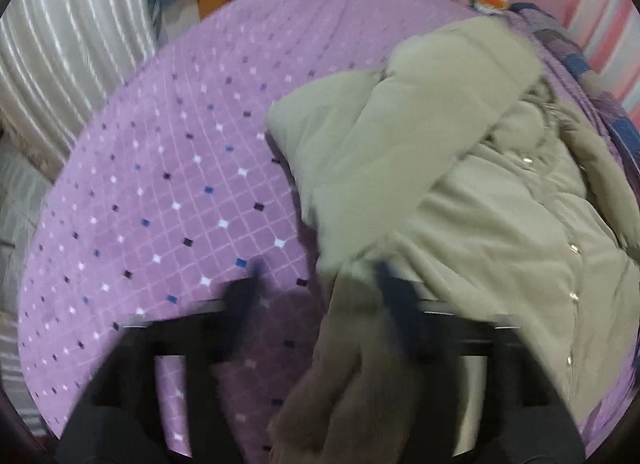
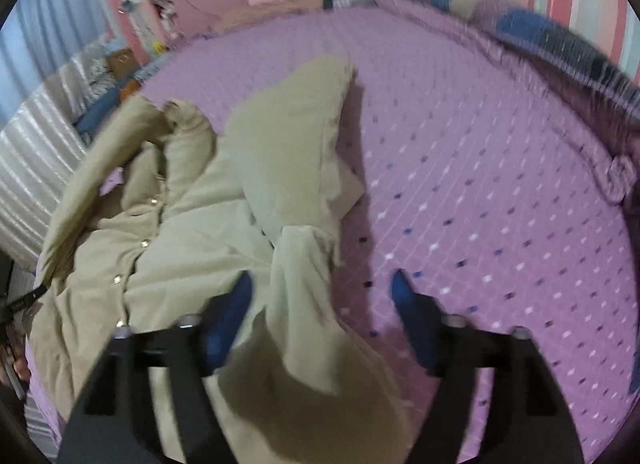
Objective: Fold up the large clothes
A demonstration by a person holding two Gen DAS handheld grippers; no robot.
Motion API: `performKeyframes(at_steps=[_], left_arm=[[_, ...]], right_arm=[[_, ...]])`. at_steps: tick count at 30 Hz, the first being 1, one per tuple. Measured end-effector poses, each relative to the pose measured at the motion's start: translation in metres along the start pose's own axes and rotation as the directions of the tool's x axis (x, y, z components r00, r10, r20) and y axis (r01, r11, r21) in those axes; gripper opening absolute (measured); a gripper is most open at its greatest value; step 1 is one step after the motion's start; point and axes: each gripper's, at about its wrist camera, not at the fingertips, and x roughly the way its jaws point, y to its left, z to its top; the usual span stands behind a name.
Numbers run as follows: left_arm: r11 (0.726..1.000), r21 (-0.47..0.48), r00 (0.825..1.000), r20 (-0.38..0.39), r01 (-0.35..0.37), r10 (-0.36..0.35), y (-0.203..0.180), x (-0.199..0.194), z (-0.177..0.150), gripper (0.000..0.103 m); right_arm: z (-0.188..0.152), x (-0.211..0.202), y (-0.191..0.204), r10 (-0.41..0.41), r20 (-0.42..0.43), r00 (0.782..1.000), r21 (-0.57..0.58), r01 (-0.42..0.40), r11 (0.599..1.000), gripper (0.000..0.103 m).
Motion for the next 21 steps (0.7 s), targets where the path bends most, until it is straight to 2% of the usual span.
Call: performKeyframes(at_steps=[1, 2, 4, 7, 8, 9, 11, 14, 15, 16, 17, 18, 19, 20, 21], left_arm=[[1.0, 0.011, 1.0, 0.02, 0.018, -0.018, 0.001, -0.01, -0.007, 0.089], [0.999, 0.021, 0.999, 0.022, 0.037, -0.038, -0.005, -0.052, -0.025, 0.089], [0.996, 0.037, 0.996, 0.028, 0.086, -0.087, -0.009, -0.08, -0.042, 0.089], [0.982, 0.059, 0.983, 0.01, 0.181, -0.182, 0.002, -0.085, -0.069, 0.092], [0.979, 0.068, 0.981, 0.0, 0.194, -0.195, -0.012, -0.084, -0.071, 0.093], [0.975, 0.08, 0.979, -0.012, 0.205, -0.205, -0.01, -0.084, -0.079, 0.093], [0.967, 0.088, 0.97, -0.041, 0.241, -0.238, -0.014, -0.084, -0.091, 0.093], [0.958, 0.047, 0.957, -0.078, 0.284, -0.28, -0.01, -0.069, -0.1, 0.092], [0.955, 0.029, 0.95, -0.108, 0.296, -0.292, -0.016, -0.054, -0.1, 0.088], [0.949, 0.02, 0.941, -0.133, 0.315, -0.31, -0.02, -0.047, -0.102, 0.068], [0.947, 0.016, 0.938, -0.144, 0.321, -0.316, -0.021, -0.048, -0.103, 0.053], [0.955, 0.028, 0.947, -0.14, 0.297, -0.29, -0.022, -0.056, -0.105, 0.05], [0.958, 0.049, 0.952, -0.134, 0.283, -0.275, -0.03, -0.062, -0.103, 0.036], [0.96, 0.068, 0.957, -0.128, 0.271, -0.261, -0.036, -0.069, -0.102, 0.026], [0.963, 0.088, 0.962, -0.119, 0.256, -0.245, -0.041, -0.082, -0.1, 0.023]], right_arm=[[-0.003, -0.005, -0.004, 0.017, -0.001, 1.0, -0.005, -0.017, 1.0, 0.077], [-0.009, -0.011, -0.007, 0.042, -0.01, 0.999, -0.008, -0.042, 0.999, 0.077], [-0.024, -0.017, -0.016, 0.082, -0.038, 0.996, -0.031, -0.084, 0.996, 0.079], [-0.057, -0.015, -0.028, 0.097, -0.082, 0.992, -0.075, -0.103, 0.992, 0.086], [-0.068, -0.009, -0.031, 0.093, -0.102, 0.99, -0.083, -0.102, 0.991, 0.086], [-0.076, -0.002, -0.034, 0.089, -0.12, 0.989, -0.083, -0.099, 0.992, 0.086], [-0.091, 0.01, -0.041, 0.124, -0.144, 0.982, -0.056, -0.133, 0.99, 0.088], [-0.099, 0.033, -0.046, 0.191, -0.162, 0.968, 0.038, -0.187, 0.982, 0.086], [-0.099, 0.038, -0.043, 0.212, -0.164, 0.963, 0.058, -0.205, 0.977, 0.071], [-0.098, 0.041, -0.034, 0.229, -0.163, 0.96, 0.06, -0.222, 0.973, 0.05], [-0.099, 0.039, -0.026, 0.209, -0.159, 0.965, 0.045, -0.204, 0.978, 0.046], [-0.097, 0.035, -0.014, 0.179, -0.147, 0.973, 0.01, -0.179, 0.984, 0.031], [-0.096, 0.029, -0.001, 0.165, -0.135, 0.977, -0.021, -0.169, 0.985, 0.022], [-0.097, 0.021, 0.007, 0.154, -0.122, 0.981, -0.035, -0.159, 0.987, 0.02], [-0.096, 0.01, 0.014, 0.144, -0.104, 0.984, -0.052, -0.15, 0.987, 0.018]])
